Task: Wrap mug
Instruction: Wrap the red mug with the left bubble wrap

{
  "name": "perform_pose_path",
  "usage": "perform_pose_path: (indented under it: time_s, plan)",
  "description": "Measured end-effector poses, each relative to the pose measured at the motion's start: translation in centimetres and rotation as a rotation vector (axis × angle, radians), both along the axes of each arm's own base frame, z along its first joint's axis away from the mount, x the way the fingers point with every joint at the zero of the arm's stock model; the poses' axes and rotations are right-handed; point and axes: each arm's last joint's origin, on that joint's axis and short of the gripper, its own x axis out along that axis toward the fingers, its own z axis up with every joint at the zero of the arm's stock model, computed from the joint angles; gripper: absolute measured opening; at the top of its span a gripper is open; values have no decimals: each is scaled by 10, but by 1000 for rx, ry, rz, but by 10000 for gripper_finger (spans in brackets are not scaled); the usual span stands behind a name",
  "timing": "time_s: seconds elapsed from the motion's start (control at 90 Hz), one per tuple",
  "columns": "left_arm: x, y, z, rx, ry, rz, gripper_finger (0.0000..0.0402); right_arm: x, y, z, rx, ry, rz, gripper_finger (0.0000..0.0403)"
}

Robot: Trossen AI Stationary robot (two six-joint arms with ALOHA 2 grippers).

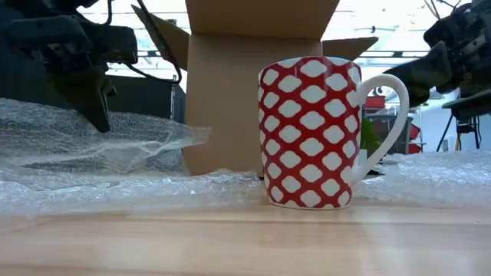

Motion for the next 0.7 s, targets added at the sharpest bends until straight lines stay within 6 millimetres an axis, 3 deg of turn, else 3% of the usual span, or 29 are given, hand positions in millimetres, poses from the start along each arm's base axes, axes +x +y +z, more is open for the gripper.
perform_pose_path:
  time_s: [0.111, 0.344, 0.478, 0.7]
  plan:
    - [0, 0, 0, 0, 0, 0, 3, -1, 0, 10, 162, -116, 2, 11]
    - [0, 0, 0, 15, -5, -25, 3, -2, 5, 47, 177, -333, 88, 3]
    - [1, 0, 2, 25, -4, -42, 3, 15, 13, 81, 43, -202, 122, 2]
    - [4, -1, 7, 17, -31, -41, 3, 69, 37, 125, -109, 79, 217, 0]
